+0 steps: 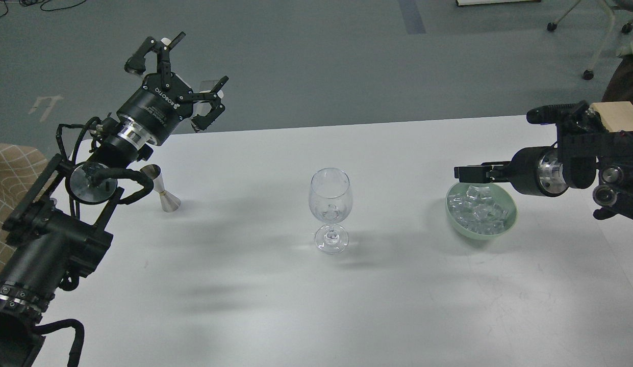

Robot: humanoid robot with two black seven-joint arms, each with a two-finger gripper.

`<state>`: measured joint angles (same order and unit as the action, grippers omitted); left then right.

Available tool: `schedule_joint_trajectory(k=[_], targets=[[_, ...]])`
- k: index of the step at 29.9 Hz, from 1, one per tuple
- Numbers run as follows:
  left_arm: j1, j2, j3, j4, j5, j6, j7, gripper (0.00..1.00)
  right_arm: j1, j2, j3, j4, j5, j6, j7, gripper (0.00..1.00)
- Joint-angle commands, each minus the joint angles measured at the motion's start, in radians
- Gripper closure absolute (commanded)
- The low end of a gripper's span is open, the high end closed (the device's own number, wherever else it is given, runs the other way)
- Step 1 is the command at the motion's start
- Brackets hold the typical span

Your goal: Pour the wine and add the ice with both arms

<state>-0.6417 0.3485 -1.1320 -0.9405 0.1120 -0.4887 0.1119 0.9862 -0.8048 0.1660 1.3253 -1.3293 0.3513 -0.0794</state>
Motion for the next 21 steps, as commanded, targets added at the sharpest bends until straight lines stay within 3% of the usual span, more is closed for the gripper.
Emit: schedule_joint_trajectory(k=[1,8,21], targets=[[0.001,0.001,0.0,0.0,0.0,0.0,0.0,0.02,-0.014,-0.005,-0.002,0.003,-0.039,0.001,0.039,0.02],[0.001,0.0,0.0,0.0,0.0,0.0,0.0,0.02,-0.041,-0.007,-0.008,-0.006,-0.09,0.003,0.084,0.02],[0.001,-0.006,0.0,0.0,0.0,0.0,0.0,0.02,-0.064,0.001,-0.013,-0.02,-0.099,0.001,0.084,0.07]])
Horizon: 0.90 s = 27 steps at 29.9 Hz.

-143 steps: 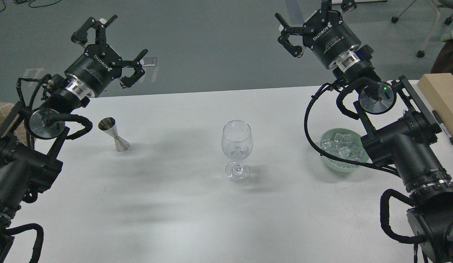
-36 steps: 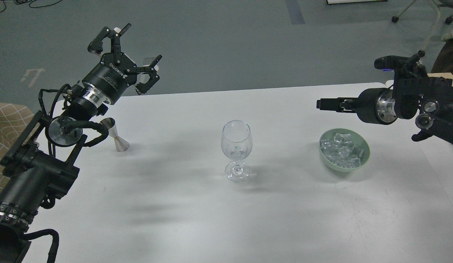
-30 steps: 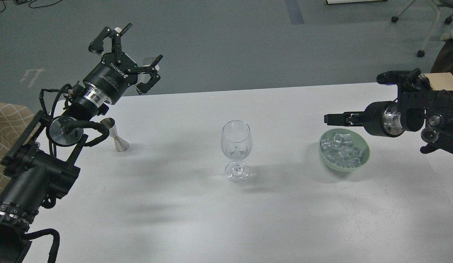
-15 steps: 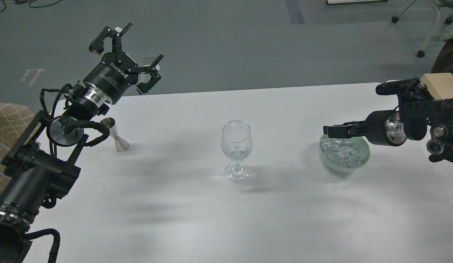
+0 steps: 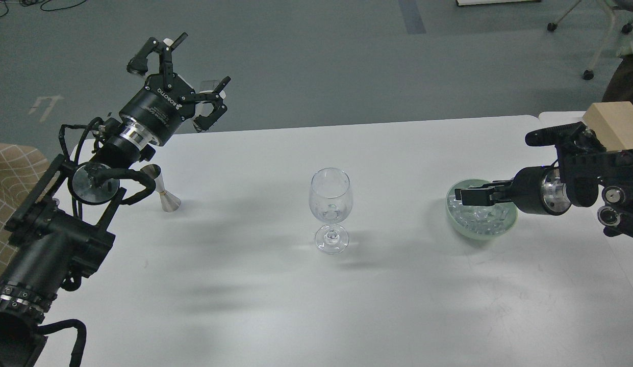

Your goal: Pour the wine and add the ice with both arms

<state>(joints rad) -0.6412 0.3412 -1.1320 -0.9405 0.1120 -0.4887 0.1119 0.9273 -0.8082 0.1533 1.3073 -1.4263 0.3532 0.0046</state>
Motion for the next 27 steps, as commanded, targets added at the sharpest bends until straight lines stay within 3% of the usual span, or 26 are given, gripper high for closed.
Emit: schedule_joint_trajectory(k=[1,3,24,27], targets=[[0.0,0.001,0.0,0.0,0.0,0.0,0.0,0.02,-0.007,0.004,0.0,-0.003,-0.002,0.0,0.0,0.08],[0.0,0.001,-0.002,-0.001,0.0,0.0,0.0,0.02,-0.019,0.004,0.0,-0.003,-0.006,-0.002,0.0,0.18],[0.0,-0.002,0.0,0.0,0.0,0.0,0.0,0.02,-0.064,0.053,0.0,-0.063,-0.051,-0.011,-0.002,0.18],[0.001,-0.002,0.0,0.0,0.0,0.0,0.0,0.02,-0.062,0.064,0.0,-0.069,-0.051,-0.011,-0.002,0.22]])
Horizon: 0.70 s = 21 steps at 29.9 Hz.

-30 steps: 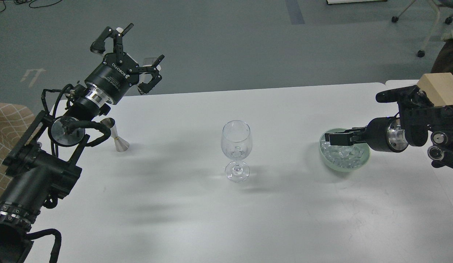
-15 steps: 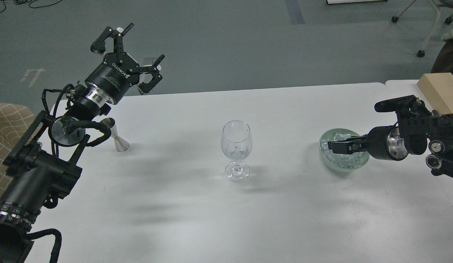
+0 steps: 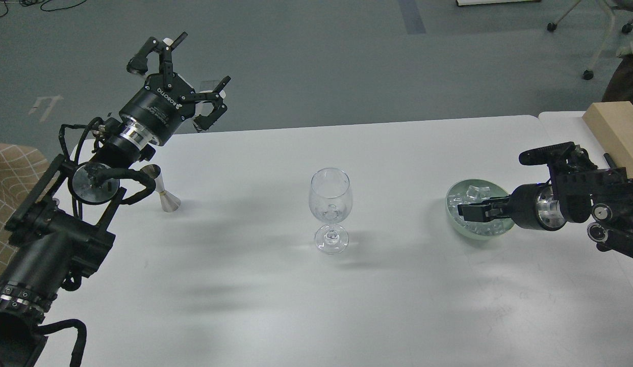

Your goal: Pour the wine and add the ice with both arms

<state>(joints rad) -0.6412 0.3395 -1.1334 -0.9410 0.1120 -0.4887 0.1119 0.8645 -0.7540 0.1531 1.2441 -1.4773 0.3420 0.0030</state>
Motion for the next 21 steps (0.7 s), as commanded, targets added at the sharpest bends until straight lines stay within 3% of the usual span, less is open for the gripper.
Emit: schedule_joint_trajectory(k=[1,15,21], targets=[[0.001,-0.001,0.001,0.001,0.0,0.0,-0.001,0.02,-0.001,0.015,-0.001,-0.008,0.0,0.0,0.0,0.22],[0.001,-0.002,0.001,0.001,0.0,0.0,-0.001,0.02,-0.01,0.028,-0.001,-0.029,-0.011,0.0,-0.005,0.22],[0.001,-0.002,0.001,0.001,0.0,0.0,-0.001,0.02,-0.01,0.038,-0.001,-0.038,-0.011,0.002,-0.009,0.31]])
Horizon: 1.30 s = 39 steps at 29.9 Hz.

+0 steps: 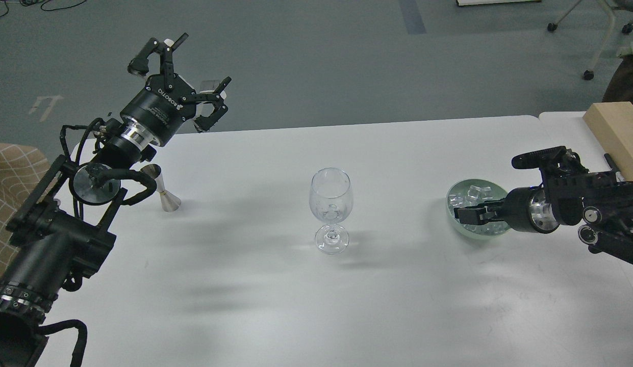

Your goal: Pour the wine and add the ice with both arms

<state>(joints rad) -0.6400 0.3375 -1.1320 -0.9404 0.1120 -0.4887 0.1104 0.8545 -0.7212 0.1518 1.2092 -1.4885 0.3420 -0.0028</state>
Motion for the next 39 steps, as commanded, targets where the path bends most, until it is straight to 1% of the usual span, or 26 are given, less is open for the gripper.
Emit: schedule_joint_trajectory(k=[1,4,6,9,10,11,12,13,16,18,25,28,36,39], targets=[[0.0,0.0,0.0,0.0,0.0,0.0,0.0,0.02,0.0,0.005,0.0,-0.008,0.002,0.002,-0.003,0.38],[0.0,0.001,0.0,0.0,0.0,0.0,0.002,0.02,0.0,0.005,0.0,-0.011,0.002,0.002,-0.003,0.41],[0.0,0.001,0.0,0.0,0.0,0.0,0.002,0.02,0.0,0.005,0.0,-0.011,0.002,0.003,-0.003,0.52],[0.0,0.0,0.0,0.0,0.0,0.0,0.002,0.02,0.001,0.005,0.0,-0.01,0.002,0.005,-0.003,0.61],[0.0,0.0,0.0,0.0,0.0,0.0,0.0,0.02,0.001,0.005,0.0,-0.01,0.002,0.006,-0.003,0.66],[0.0,0.0,0.0,0.0,0.0,0.0,0.0,0.02,0.001,0.005,0.0,-0.007,0.002,0.009,-0.002,0.76],[0.0,0.0,0.0,0.0,0.0,0.0,0.0,0.02,0.001,0.003,0.0,-0.007,0.002,0.009,-0.002,0.83],[0.0,0.001,0.0,0.0,0.0,0.0,0.0,0.02,0.001,0.003,0.0,-0.007,0.002,0.009,-0.002,0.85],[-0.001,0.001,0.0,0.0,0.0,0.0,0.0,0.02,0.009,0.003,0.002,-0.004,0.004,0.011,-0.002,0.85],[-0.001,0.001,0.0,0.0,0.0,0.0,0.002,0.02,0.02,0.003,0.006,0.004,0.005,0.011,-0.002,0.88],[0.0,0.001,0.0,0.002,0.0,0.0,0.0,0.02,0.067,-0.027,0.005,0.062,0.011,0.015,-0.002,0.88],[0.0,0.001,0.0,0.002,0.0,0.0,0.0,0.02,0.086,-0.044,0.008,0.087,0.011,0.034,-0.002,0.88],[0.0,0.001,0.0,0.002,0.0,0.0,0.002,0.02,0.182,-0.063,0.006,0.131,0.014,0.046,-0.002,0.88],[0.0,0.001,0.0,0.002,0.0,0.0,0.0,0.02,0.222,-0.061,0.012,0.138,0.014,0.074,-0.002,0.88]])
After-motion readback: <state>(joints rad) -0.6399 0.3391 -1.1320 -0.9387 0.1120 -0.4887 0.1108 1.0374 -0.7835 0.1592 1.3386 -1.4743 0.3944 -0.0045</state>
